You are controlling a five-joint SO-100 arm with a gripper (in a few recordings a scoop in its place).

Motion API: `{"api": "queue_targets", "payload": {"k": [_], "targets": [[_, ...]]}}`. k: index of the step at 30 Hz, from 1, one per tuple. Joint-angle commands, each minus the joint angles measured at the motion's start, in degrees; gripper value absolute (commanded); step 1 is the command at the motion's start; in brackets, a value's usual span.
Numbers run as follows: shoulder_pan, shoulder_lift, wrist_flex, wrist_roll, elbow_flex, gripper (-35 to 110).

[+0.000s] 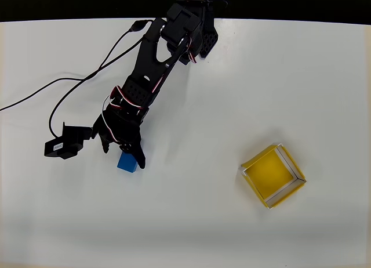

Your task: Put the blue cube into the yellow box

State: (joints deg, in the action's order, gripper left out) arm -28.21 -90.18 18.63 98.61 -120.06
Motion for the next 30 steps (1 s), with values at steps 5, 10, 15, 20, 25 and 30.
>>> {"api": "queue_targets", "payload": {"k": [5, 10, 15, 20, 25, 30], "targets": [[-0.53, 0.62, -2.9, 2.11, 5.1, 49], [0.09, 2.72, -6.24, 2.29, 4.66, 43], [0.53, 3.6, -10.46, 3.96, 2.99, 33], [1.67, 2.37, -12.04, 5.89, 0.79, 23], [4.48, -1.93, -13.1, 5.98, -1.85, 19], [8.61, -8.44, -15.38, 6.06, -5.62, 18]]}}
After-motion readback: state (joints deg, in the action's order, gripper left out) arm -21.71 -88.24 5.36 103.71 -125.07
